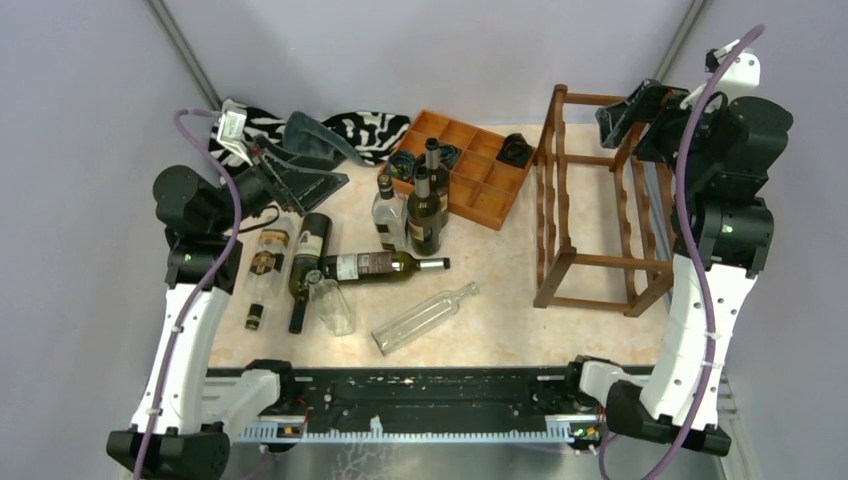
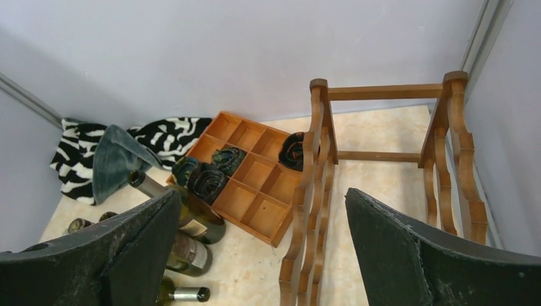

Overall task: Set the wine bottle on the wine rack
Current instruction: Move the wine rack to the corner of the board.

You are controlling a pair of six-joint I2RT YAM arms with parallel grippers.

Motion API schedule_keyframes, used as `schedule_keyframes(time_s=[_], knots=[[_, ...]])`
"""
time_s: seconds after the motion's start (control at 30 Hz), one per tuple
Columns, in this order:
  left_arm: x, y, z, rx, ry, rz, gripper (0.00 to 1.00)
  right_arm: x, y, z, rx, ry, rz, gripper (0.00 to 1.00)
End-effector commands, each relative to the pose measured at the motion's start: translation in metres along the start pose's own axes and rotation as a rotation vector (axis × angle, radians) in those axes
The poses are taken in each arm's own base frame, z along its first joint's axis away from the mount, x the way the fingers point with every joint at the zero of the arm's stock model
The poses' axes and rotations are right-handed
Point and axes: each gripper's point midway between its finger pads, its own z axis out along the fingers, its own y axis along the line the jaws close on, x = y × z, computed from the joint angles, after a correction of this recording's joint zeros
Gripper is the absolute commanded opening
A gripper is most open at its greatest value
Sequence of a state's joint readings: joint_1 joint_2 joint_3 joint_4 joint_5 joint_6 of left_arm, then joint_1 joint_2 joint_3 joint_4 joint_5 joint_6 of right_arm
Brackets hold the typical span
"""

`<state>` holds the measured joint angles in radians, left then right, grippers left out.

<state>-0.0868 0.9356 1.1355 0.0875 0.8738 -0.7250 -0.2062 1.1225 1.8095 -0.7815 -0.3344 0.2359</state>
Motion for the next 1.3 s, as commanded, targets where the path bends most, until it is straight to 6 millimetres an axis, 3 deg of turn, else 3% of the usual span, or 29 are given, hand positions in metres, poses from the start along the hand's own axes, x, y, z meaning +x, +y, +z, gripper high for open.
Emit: schedule_keyframes(time_s=[0.0, 0.07, 0.17, 0.27, 0.37, 0.53, 0.63, 0.73, 0.83, 0.97, 1.1, 1.27], knots=[[-0.002, -0.006, 0.003, 0.084, -0.015, 0.037, 0.99, -0.006, 0.004, 0.014, -0.079, -0.004, -0.106, 0.99], [-0.001, -0.003, 0.005, 0.096, -0.026, 0.036, 0.99, 0.015, 0.020, 0.024, -0.240, 0.063, -0.183, 0.99], [0.005, 0.009, 0.007, 0.076, -0.023, 0.018, 0.99, 0.041, 0.033, 0.039, -0.351, 0.133, -0.302, 0.99], [0.012, 0.021, 0.006, 0.027, -0.024, 0.009, 0.99, 0.081, 0.041, 0.056, -0.435, 0.241, -0.486, 0.99], [0.011, 0.021, -0.002, -0.023, -0.057, 0.043, 0.99, 0.097, 0.027, 0.082, -0.362, 0.299, -0.531, 0.99], [0.008, 0.017, -0.016, -0.083, -0.109, 0.120, 0.99, 0.127, 0.022, 0.114, -0.268, 0.393, -0.551, 0.98], [0.010, 0.016, -0.019, -0.096, -0.107, 0.130, 0.99, 0.139, 0.000, 0.136, -0.100, 0.432, -0.561, 0.98], [0.012, 0.013, -0.023, -0.101, -0.112, 0.137, 0.99, 0.143, -0.029, 0.144, 0.072, 0.454, -0.558, 0.94], [0.016, 0.013, -0.030, -0.117, -0.130, 0.155, 0.99, 0.156, -0.044, 0.144, 0.105, 0.485, -0.501, 0.90], [0.016, 0.012, -0.035, -0.129, -0.152, 0.194, 0.99, 0.185, -0.062, 0.148, 0.097, 0.560, -0.404, 0.77], [0.016, 0.011, -0.035, -0.121, -0.147, 0.209, 0.99, 0.217, -0.062, 0.153, 0.047, 0.646, -0.350, 0.56], [0.022, 0.013, -0.036, -0.120, -0.141, 0.207, 0.99, 0.225, -0.063, 0.155, 0.039, 0.679, -0.349, 0.44]])
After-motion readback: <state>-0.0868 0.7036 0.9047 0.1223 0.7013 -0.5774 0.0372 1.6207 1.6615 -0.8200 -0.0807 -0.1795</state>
